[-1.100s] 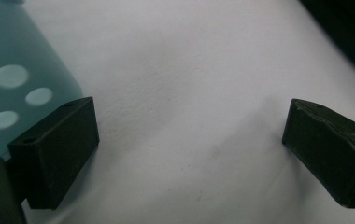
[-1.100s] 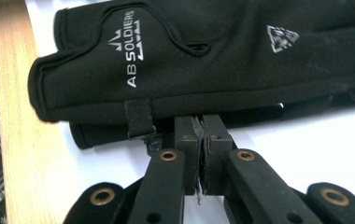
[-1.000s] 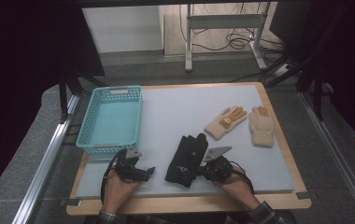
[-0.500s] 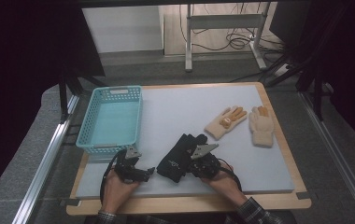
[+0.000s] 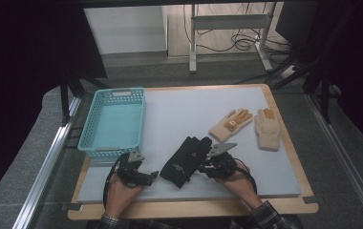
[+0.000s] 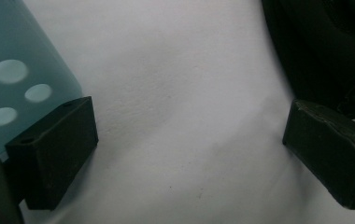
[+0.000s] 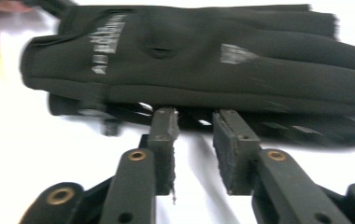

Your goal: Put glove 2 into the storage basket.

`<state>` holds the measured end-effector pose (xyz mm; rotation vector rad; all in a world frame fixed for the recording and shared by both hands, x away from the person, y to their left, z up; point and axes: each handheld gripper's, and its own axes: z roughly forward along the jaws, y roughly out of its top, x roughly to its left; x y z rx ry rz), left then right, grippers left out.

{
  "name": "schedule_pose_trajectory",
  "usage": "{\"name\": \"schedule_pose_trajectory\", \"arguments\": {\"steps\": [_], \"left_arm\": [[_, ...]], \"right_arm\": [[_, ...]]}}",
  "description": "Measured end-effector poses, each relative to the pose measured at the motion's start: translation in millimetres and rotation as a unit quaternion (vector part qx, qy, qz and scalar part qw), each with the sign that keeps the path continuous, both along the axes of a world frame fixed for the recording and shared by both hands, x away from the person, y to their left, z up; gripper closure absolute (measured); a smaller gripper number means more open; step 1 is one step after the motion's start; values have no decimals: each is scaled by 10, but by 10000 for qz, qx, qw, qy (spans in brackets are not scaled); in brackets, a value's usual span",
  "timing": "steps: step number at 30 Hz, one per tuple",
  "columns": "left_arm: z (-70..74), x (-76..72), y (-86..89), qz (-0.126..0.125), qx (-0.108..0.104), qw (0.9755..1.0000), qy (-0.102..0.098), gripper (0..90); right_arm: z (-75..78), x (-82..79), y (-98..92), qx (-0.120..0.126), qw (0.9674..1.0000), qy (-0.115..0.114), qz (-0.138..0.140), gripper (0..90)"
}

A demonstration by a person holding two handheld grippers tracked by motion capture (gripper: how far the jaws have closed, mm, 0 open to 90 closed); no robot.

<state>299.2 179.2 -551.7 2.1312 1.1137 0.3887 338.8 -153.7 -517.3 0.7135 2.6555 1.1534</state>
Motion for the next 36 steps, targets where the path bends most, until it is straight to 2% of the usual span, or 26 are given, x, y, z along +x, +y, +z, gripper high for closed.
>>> {"name": "schedule_pose_trajectory", "arguments": {"steps": [6, 9, 12, 14, 18, 24, 27, 36], "left_arm": [[-1, -2, -1, 3, -2, 10000, -10, 34], [-1, -3, -1, 2, 1, 10000, -15, 34], [-1, -4, -2, 4, 4, 10000, -20, 34], [0, -5, -2, 5, 18, 10000, -24, 35], [0, -7, -2, 10, 17, 10000, -32, 36], [0, -5, -1, 5, 11, 10000, -21, 36], [-1, -5, -1, 2, 11, 10000, -21, 35], [0, -4, 0, -1, -2, 10000, -17, 35]], "right_arm": [[54, 89, -348, 119, 9981, -93, -594, 437], [56, 126, -533, 55, 9958, -134, -899, 352], [39, 156, -684, 24, 9932, -176, -1147, 297], [18, 180, -782, -98, 9913, -214, -1296, 270], [-16, 193, -900, -195, 9878, -273, -1518, 240], [-104, 217, -984, -308, 9852, -266, -1664, 211], [-129, 211, -1006, -216, 9853, -329, -1660, 209], [-140, 204, -999, -231, 9850, -376, -1668, 208]]}}
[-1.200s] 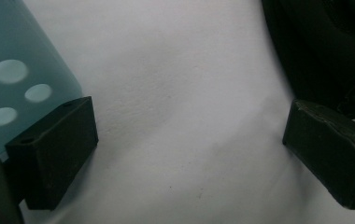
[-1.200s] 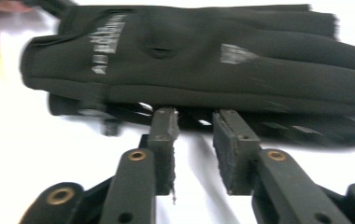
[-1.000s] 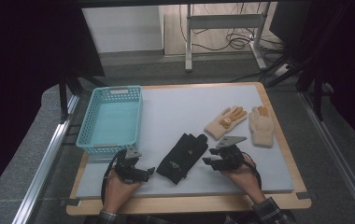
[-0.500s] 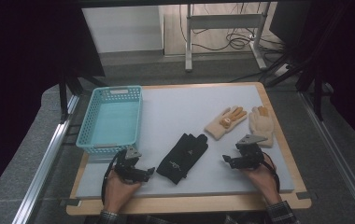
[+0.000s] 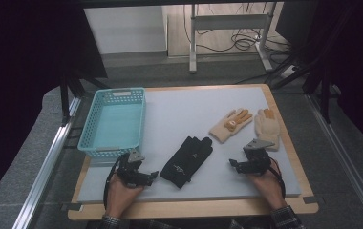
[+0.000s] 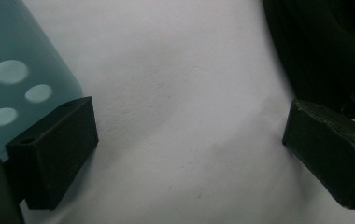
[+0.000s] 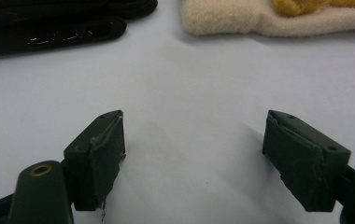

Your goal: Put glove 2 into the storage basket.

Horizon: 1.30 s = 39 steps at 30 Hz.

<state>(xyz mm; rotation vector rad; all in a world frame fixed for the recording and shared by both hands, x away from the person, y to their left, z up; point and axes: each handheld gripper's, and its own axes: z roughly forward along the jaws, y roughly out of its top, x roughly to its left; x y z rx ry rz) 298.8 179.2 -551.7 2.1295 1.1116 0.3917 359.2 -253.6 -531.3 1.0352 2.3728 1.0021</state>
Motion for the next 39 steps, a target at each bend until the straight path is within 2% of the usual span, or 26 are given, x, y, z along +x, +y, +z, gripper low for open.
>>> {"name": "schedule_pose_trajectory", "arguments": {"steps": [11, 17, 21, 23, 27, 30, 34, 39], "left_arm": [[49, -14, -27, 8, 6, 10000, 33, 41], [239, -71, -35, -68, -163, 9998, -12, 31], [359, -84, -83, -162, -476, 9987, -4, 27], [404, -72, -164, -246, -537, 9983, 21, 24], [460, 1, -382, -431, -362, 9984, 55, 9], [483, 80, -570, -520, -340, 9980, 152, 0], [486, 190, -798, -662, -348, 9969, 252, 0], [462, 301, -1074, -747, -180, 9965, 316, 0]], "right_arm": [[-1, 0, -1, -5, 10000, 1, 0, 207], [-1, -1, 0, -7, 10000, -2, -1, 207], [-1, -1, 0, -8, 10000, -6, -1, 207], [-2, -1, 0, -9, 10000, -7, -1, 207], [-3, -2, 1, -7, 10000, -15, -3, 207], [-3, -2, 1, -7, 10000, -17, -4, 207], [-3, -2, 1, -7, 10000, -17, -5, 207], [-2, -2, 0, -10, 10000, -11, -1, 207]]}}
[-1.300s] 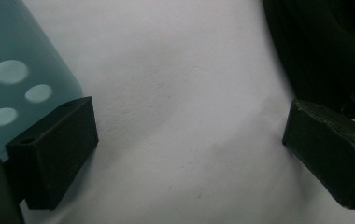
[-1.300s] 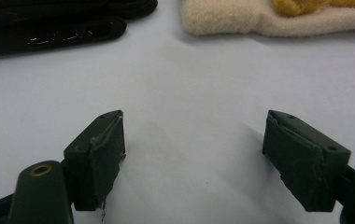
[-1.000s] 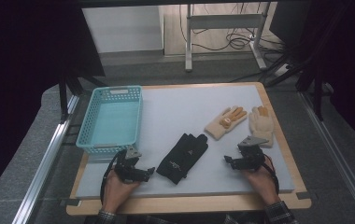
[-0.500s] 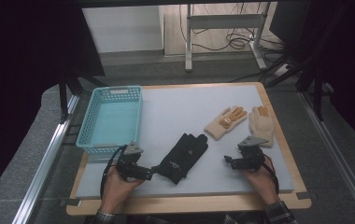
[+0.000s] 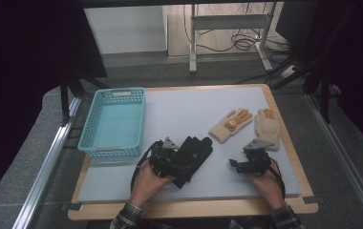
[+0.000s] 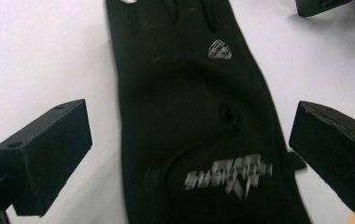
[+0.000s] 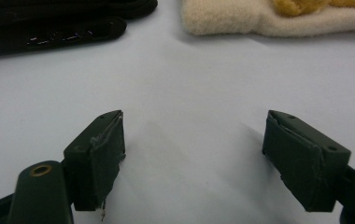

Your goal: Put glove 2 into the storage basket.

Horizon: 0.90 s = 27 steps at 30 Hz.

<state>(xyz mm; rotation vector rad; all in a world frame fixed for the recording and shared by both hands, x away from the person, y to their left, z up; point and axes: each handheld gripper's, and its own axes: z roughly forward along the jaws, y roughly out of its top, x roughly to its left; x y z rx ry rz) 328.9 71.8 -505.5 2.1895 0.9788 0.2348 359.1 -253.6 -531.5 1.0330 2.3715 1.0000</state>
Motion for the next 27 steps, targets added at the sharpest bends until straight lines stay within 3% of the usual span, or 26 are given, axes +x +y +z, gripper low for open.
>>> {"name": "schedule_pose_trajectory", "arguments": {"steps": [5, 11, 15, 17, 21, 27], "left_arm": [[-33, 70, -220, 28, 253, 9996, -87, 0], [-135, 171, -304, 152, 631, 9979, -58, 0], [-204, 209, -259, 196, 556, 9981, 180, 0], [-233, 202, -270, 91, 494, 9982, 315, 0], [-255, 137, -346, 51, 839, 9963, 201, 0], [-235, 98, -342, 53, 876, 9960, 164, 31]], "right_arm": [[0, 0, 0, 0, 10000, -3, 1, 207], [0, 0, 0, 2, 10000, -1, 2, 207], [0, 0, 0, 1, 10000, -2, -1, 207], [-1, 0, 0, 1, 10000, -1, -1, 207], [-1, 0, 0, 0, 10000, -3, -1, 207], [-1, 0, 1, -2, 10000, -3, -1, 207]]}}
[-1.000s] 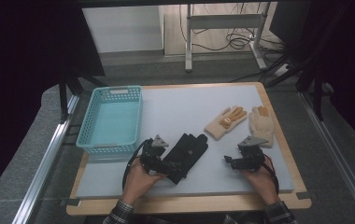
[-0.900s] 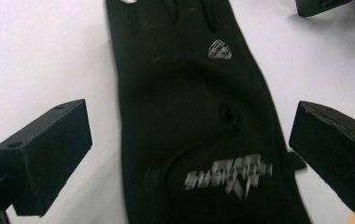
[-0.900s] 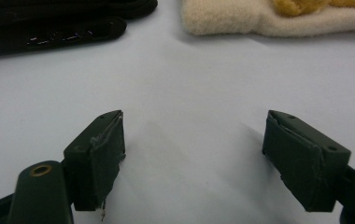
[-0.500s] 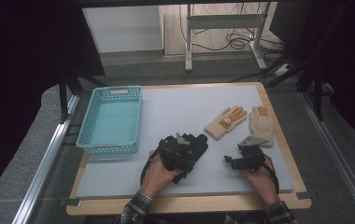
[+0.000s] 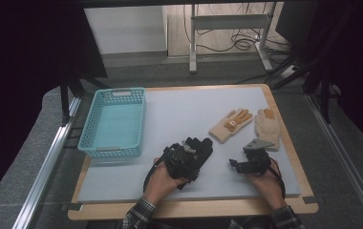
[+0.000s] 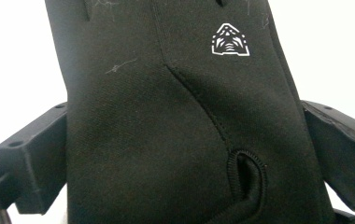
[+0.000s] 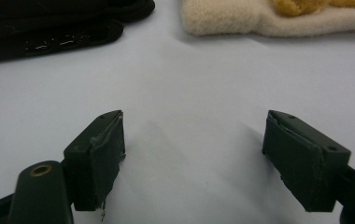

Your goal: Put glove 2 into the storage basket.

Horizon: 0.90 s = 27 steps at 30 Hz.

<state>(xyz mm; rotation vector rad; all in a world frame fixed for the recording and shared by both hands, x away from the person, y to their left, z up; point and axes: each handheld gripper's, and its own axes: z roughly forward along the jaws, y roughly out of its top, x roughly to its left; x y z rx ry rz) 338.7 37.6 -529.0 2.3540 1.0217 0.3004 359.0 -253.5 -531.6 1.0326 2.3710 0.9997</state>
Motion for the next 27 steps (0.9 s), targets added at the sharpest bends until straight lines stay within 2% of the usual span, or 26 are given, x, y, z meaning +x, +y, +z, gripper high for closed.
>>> {"name": "schedule_pose_trajectory", "arguments": {"steps": [4, 8, 11, 15, 18, 27], "left_arm": [[50, 8, 84, 104, -24, 9999, -30, 218], [72, 27, 187, 211, -58, 9997, -115, 476], [90, 28, 203, 177, 24, 9997, -163, 575], [133, 46, 221, 131, -19, 9998, -116, 620], [190, 59, 245, 154, -50, 9997, -184, 622], [507, 181, 395, 264, -191, 9989, -331, 614]], "right_arm": [[0, 0, 1, -2, 10000, -1, -2, 207], [-1, -1, 2, 4, 10000, -6, -1, 207], [0, -1, 1, -1, 10000, -1, 0, 207], [0, 0, 0, 1, 10000, 0, -1, 207], [0, 0, 0, 2, 10000, 3, -1, 207], [0, 1, -1, -1, 10000, -2, 2, 207]]}}
